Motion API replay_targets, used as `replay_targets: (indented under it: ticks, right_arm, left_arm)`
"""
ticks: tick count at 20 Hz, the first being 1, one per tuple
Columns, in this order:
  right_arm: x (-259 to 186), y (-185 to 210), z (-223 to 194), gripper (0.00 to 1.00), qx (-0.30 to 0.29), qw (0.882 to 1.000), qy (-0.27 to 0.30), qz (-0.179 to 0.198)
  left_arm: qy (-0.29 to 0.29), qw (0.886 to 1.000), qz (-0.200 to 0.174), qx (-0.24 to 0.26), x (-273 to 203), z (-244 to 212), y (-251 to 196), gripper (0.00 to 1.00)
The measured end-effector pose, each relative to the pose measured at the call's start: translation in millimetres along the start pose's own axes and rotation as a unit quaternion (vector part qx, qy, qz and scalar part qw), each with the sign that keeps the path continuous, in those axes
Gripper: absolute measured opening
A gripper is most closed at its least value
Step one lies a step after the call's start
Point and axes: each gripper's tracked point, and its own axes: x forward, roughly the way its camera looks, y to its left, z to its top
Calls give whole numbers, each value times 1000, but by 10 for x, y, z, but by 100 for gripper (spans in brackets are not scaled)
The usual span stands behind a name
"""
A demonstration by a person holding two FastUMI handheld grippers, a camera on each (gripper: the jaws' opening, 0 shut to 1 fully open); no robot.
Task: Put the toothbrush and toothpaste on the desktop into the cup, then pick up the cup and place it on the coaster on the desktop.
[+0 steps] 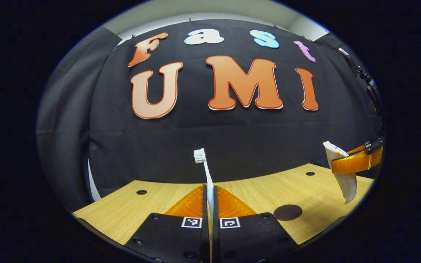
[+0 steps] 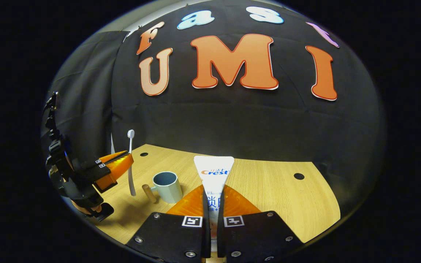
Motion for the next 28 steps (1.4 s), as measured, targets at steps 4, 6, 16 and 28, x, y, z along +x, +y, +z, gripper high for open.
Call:
replay_targets:
  ticks: [4, 6, 16, 28]
  right_arm:
    - [-24, -8, 33, 7, -18, 1000, -19, 1]
    - [-31, -31, 81, 7, -14, 1000, -22, -4]
    - [-34, -148, 231, 7, -6, 998, -58, -29]
    - [-13, -78, 350, 7, 9, 996, -83, -34]
  left_arm:
    - [-44, 999, 13, 5, 141, 144, 28, 3]
    - [-58, 998, 24, 14, 224, 205, 74, 3]
    - [-99, 995, 16, 18, 585, 196, -115, 3]
    - [-54, 998, -6, -7, 925, -362, -284, 3]
